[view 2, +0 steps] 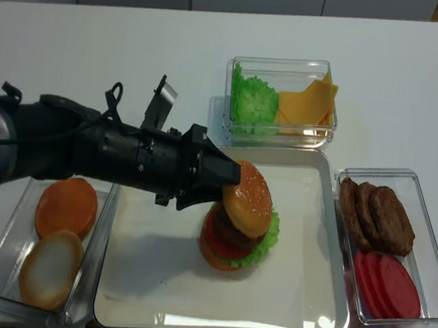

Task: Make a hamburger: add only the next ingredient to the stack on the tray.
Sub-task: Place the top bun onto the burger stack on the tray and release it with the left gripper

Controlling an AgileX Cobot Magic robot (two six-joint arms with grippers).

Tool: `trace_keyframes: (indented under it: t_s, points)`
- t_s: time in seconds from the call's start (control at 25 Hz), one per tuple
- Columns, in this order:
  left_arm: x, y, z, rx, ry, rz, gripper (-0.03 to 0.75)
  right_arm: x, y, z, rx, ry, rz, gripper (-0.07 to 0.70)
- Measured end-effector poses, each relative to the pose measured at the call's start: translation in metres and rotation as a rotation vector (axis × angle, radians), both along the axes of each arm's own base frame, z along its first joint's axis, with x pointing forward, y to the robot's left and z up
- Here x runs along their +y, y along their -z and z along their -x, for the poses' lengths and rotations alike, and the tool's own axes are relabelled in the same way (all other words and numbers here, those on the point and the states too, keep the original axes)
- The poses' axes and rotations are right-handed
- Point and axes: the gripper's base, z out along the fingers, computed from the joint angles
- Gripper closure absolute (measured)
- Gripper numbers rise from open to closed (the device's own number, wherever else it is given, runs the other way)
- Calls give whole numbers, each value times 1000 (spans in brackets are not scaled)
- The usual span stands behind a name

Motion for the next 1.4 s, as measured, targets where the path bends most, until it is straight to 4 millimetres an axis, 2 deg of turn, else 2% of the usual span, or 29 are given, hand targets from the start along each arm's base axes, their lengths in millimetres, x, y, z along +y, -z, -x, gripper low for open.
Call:
trace_keyframes:
  t_s: [0.6, 1.08, 1.4]
  points:
    - [5, 9, 7, 28, 79, -105, 131, 0, 0, 0, 0, 0, 0, 182]
    - [10, 13, 11, 7, 110, -212, 112, 0, 0, 0, 0, 0, 0, 182]
    - [20, -14, 18, -137, 65, -317, 113, 0, 0, 0, 0, 0, 0, 182]
